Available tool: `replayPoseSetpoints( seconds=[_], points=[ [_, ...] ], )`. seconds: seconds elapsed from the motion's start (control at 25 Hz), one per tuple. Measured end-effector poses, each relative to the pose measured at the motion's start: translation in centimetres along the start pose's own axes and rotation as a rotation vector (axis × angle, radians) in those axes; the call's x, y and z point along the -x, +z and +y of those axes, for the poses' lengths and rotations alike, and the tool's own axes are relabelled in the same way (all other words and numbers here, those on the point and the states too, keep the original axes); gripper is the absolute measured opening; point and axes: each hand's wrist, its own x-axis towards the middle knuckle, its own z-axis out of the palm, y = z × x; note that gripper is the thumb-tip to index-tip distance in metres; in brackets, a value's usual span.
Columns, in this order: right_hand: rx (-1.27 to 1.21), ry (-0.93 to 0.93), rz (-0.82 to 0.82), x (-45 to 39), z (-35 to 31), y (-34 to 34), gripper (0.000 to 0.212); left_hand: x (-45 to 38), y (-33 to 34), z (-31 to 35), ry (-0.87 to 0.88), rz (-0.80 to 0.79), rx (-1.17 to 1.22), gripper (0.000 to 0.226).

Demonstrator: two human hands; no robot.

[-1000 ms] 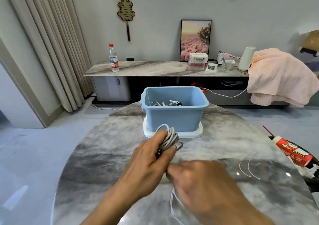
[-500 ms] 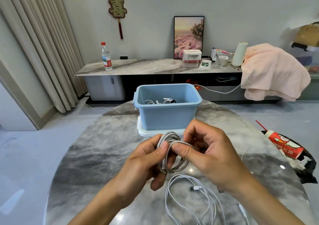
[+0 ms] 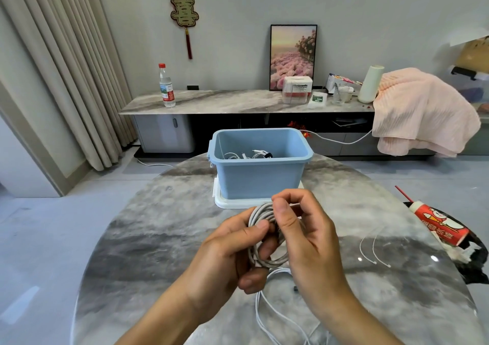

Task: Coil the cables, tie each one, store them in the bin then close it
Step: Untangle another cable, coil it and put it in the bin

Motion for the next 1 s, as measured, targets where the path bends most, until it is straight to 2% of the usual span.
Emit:
replayPoseSetpoints(
  seconds=[0.2, 0.32, 0.4, 0.6, 0.68, 0.84, 1.0],
  points=[
    [-0.025, 0.151, -0.061, 0.2, 0.5, 0.7, 0.034, -0.4, -0.2, -0.7, -0.066, 0.11, 0.014, 0.019],
    [0.088, 0.099, -0.122, -0.2, 0.9, 0.1, 0.035, -0.5, -0.5, -0.5, -0.099, 0.088, 0.043, 0.019],
    [0.21, 0.035, -0.095, -0.3, 1.4, -0.2, 0.038, -0.5, -0.1, -0.4, -0.094, 0.094, -0.004, 0.018],
    [0.359, 0.002, 0.024, -0.5, 2.5, -0.2, 0.042, -1.0, 1.5, -1.4, -0.038, 0.373, -0.063, 0.014],
    [0.465, -0.041, 0.039, -0.8, 2.8, -0.8, 0.039, -1.3, 0.9, -1.5, -0.053, 0.432, -0.137, 0.013],
    [0.555, -0.05, -0.086, -1.3, 2.8, -1.4, 0.044, -1.1, -0.4, -1.3, 0.058, 0.313, -0.504, 0.011],
    [0.487, -0.034, -0.131, -1.5, 1.8, -1.5, 0.044, -0.9, 0.3, -1.6, 0.085, 0.216, -0.437, 0.018]
  ],
)
